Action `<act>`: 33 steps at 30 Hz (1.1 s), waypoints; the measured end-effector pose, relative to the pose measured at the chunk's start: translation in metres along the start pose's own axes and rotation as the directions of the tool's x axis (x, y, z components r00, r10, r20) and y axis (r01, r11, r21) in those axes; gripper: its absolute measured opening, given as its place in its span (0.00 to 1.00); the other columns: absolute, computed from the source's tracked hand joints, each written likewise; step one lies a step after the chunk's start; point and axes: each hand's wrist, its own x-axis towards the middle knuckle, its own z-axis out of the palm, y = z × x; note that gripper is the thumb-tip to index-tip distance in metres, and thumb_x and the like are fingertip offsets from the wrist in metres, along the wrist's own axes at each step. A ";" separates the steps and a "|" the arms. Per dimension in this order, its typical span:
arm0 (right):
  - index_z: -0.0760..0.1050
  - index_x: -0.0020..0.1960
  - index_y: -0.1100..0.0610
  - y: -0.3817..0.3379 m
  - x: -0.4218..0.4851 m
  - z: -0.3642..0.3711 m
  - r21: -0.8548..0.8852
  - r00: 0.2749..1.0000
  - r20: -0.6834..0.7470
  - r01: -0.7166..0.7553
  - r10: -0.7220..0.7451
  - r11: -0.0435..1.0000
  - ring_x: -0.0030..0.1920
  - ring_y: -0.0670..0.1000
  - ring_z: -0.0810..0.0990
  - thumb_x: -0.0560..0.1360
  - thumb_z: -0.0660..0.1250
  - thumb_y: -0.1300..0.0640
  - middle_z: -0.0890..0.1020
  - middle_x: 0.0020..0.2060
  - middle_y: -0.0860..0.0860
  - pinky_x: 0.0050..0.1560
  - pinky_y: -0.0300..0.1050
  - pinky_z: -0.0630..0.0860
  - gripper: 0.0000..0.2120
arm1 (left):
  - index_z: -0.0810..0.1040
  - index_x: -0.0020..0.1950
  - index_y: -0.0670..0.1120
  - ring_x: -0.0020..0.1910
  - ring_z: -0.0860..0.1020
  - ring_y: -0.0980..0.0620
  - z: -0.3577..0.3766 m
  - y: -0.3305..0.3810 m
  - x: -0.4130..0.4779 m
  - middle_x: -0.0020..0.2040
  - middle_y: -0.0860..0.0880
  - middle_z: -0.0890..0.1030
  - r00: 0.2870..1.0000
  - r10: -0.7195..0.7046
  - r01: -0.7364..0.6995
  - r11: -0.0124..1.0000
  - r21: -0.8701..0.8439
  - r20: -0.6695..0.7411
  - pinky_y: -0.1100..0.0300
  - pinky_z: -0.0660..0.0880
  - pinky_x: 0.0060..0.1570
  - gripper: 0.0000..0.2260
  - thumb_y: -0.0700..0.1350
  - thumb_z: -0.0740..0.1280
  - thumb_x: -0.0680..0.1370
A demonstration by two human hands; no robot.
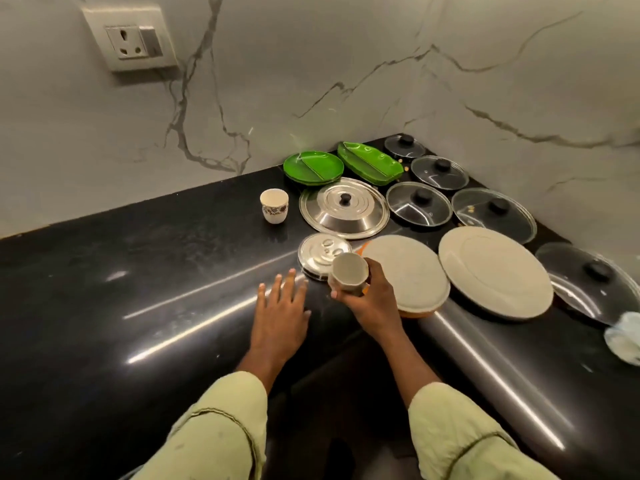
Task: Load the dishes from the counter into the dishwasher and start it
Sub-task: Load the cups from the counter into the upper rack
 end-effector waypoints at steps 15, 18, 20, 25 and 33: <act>0.69 0.62 0.42 0.005 -0.243 -0.003 -0.010 0.942 -0.288 -0.184 0.173 0.983 0.55 0.45 0.79 0.59 0.80 0.44 0.80 0.54 0.41 0.53 0.49 0.79 0.35 | 0.51 0.82 0.52 0.80 0.44 0.43 0.011 -0.019 -0.164 0.82 0.46 0.44 0.923 0.386 -0.386 0.923 0.002 -0.007 0.43 0.42 0.76 0.28 0.49 0.58 0.83; 0.69 0.62 0.42 0.007 -0.284 -0.013 0.006 0.919 -0.349 -0.195 0.184 0.981 0.55 0.45 0.79 0.57 0.79 0.40 0.79 0.54 0.40 0.53 0.50 0.79 0.36 | 0.51 0.82 0.52 0.80 0.43 0.44 0.012 -0.001 -0.196 0.82 0.46 0.44 0.895 0.446 -0.446 0.895 -0.017 0.024 0.46 0.39 0.76 0.28 0.49 0.57 0.83; 0.69 0.60 0.40 0.010 -0.309 -0.020 0.018 0.902 -0.387 -0.200 0.192 0.980 0.54 0.45 0.79 0.57 0.78 0.39 0.79 0.53 0.39 0.53 0.50 0.79 0.35 | 0.50 0.82 0.52 0.80 0.42 0.45 0.012 0.012 -0.214 0.82 0.47 0.44 0.873 0.483 -0.483 0.875 -0.025 0.060 0.47 0.39 0.76 0.28 0.49 0.57 0.84; 0.72 0.62 0.48 0.017 -0.386 -0.039 0.056 0.849 -0.470 -0.247 0.243 0.968 0.53 0.47 0.79 0.60 0.83 0.50 0.80 0.53 0.43 0.52 0.50 0.79 0.34 | 0.52 0.81 0.51 0.81 0.45 0.46 0.018 0.042 -0.272 0.82 0.47 0.46 0.812 0.565 -0.568 0.823 -0.026 0.148 0.48 0.43 0.77 0.26 0.49 0.56 0.84; 0.70 0.61 0.45 0.036 -0.547 -0.049 0.133 0.742 -0.553 -0.371 0.379 0.919 0.54 0.49 0.79 0.60 0.82 0.49 0.80 0.55 0.45 0.53 0.46 0.78 0.34 | 0.53 0.81 0.52 0.81 0.45 0.46 0.057 0.067 -0.410 0.82 0.48 0.47 0.647 0.693 -0.723 0.690 -0.032 0.318 0.48 0.44 0.78 0.26 0.47 0.55 0.84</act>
